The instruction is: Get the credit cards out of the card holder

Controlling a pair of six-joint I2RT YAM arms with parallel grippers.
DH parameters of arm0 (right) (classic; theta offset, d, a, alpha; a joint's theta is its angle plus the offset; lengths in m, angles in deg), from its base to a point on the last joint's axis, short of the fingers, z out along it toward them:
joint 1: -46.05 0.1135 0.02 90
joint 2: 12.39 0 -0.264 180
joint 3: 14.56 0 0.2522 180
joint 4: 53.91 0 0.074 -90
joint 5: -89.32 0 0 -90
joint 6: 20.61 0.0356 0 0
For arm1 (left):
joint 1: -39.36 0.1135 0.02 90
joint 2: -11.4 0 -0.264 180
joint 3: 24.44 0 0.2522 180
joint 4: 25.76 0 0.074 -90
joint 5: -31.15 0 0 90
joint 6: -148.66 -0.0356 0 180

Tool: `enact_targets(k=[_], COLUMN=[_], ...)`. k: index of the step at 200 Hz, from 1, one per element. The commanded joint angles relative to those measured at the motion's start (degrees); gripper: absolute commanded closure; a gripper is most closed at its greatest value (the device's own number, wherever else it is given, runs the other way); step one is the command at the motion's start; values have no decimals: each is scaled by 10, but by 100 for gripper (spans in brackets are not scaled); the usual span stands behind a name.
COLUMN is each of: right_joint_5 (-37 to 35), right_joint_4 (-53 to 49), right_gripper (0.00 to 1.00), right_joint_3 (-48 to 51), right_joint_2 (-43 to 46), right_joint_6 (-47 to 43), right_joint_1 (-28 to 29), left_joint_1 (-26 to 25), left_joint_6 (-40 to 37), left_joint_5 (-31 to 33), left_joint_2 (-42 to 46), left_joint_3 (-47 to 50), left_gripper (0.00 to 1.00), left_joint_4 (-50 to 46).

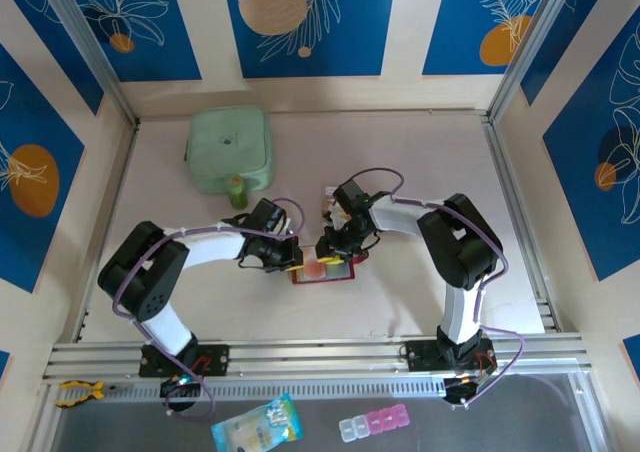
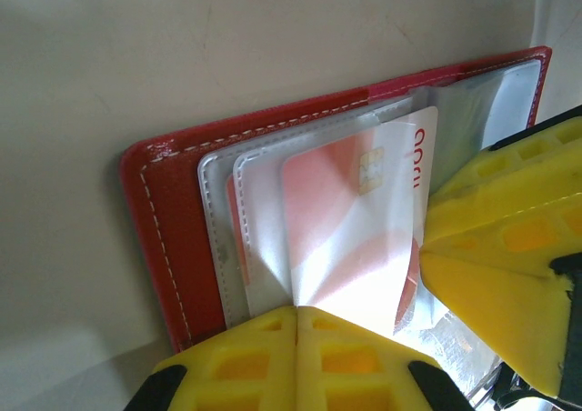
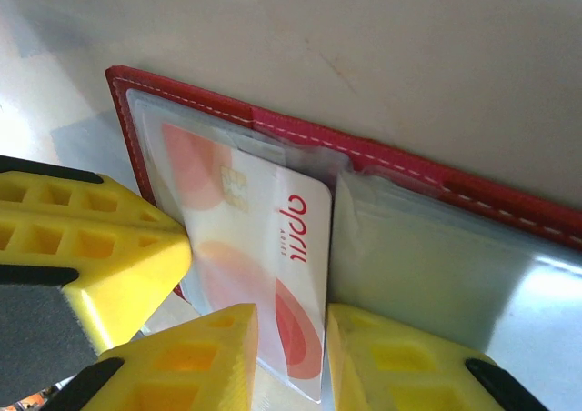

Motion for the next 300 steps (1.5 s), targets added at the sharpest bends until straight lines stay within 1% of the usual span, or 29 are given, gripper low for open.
enact_targets(k=[1,54,120,177,197,224,253,300], right_joint_5=[10,40,79,72,65,57,41,8], right_joint_4=[-8,23,66,73,72,54,5,-78], right_gripper=[72,75,84,90,91,92,93,94], right_joint_3=[1,20,47,59,68,76,72,40], right_joint_2=[-17,17,42,40,41,51,72,97], right_joint_6=[-1,10,26,17,4,-17,-50,-92], right_joint_1=[0,-3,-18,-23,-31,-49,-66,-72], left_joint_1=[-3,-3,-3,-3,-2,-2,-2,-2], left_joint_6=[-3,-3,-3,-3,-4,-5,-5,-6], left_joint_5=[1,2,3,4,4,6,6,5], left_joint_2=[-10,-10,-8,-7,-7,-5,-4,-4], left_joint_3=[4,5,7,7,7,7,6,1], left_gripper=[98,99,98,99,98,99,99,99], left_joint_4=[-14,-16,-16,-18,-19,-21,-23,-24])
